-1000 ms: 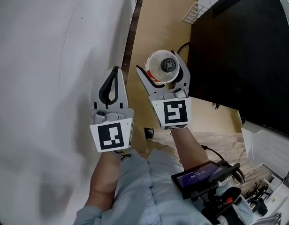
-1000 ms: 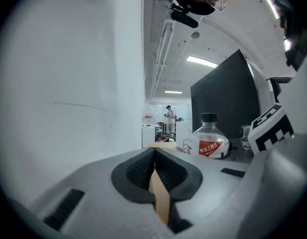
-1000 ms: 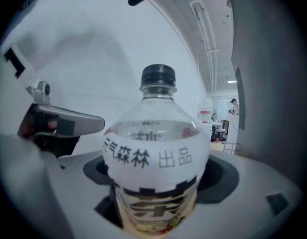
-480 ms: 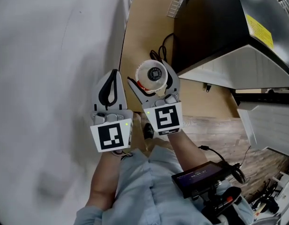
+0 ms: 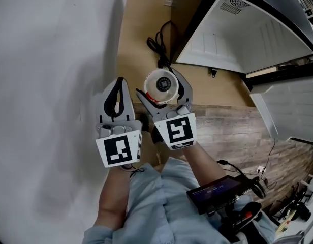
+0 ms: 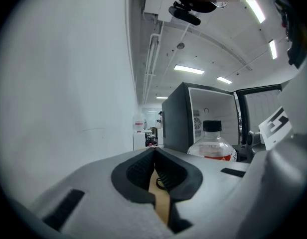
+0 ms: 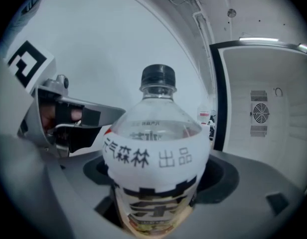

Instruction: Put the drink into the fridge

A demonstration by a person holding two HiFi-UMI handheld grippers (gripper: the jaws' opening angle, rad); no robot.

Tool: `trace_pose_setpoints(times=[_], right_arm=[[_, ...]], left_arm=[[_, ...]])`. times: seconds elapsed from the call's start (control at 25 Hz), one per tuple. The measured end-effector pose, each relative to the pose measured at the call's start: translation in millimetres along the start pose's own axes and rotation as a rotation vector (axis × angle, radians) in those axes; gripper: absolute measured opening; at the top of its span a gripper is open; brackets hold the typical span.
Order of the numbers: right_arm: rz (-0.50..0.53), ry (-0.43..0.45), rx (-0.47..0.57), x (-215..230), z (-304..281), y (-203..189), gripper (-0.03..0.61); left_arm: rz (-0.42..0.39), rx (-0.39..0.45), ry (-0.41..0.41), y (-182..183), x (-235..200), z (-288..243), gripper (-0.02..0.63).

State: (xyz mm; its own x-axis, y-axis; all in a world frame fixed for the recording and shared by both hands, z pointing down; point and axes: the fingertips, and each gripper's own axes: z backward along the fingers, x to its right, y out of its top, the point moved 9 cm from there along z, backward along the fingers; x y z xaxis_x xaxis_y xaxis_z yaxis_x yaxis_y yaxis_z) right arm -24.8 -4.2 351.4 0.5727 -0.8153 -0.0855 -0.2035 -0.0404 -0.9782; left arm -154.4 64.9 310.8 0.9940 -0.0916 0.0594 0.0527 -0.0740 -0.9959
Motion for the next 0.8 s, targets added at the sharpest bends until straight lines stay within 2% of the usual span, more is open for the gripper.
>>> trace_pose_setpoints(times=[0.24, 0.56, 0.8], right_arm=[[-0.024, -0.056, -0.014, 0.4, 24.1, -6.2, 0.44], [-0.043, -0.207, -0.017, 23.4, 43.7, -5.0, 0.44], [-0.071, -0.329, -0.035, 56.9, 69.3, -13.7, 0.44]], left_arm=[[0.006, -0.008, -0.077, 2.0, 16.3, 5.5, 0.009], [-0.006, 0.019, -0.213, 3.8, 31.2, -12.6, 0.009], [-0.016, 0.017, -0.338, 4.3, 69.1, -30.6, 0.009]])
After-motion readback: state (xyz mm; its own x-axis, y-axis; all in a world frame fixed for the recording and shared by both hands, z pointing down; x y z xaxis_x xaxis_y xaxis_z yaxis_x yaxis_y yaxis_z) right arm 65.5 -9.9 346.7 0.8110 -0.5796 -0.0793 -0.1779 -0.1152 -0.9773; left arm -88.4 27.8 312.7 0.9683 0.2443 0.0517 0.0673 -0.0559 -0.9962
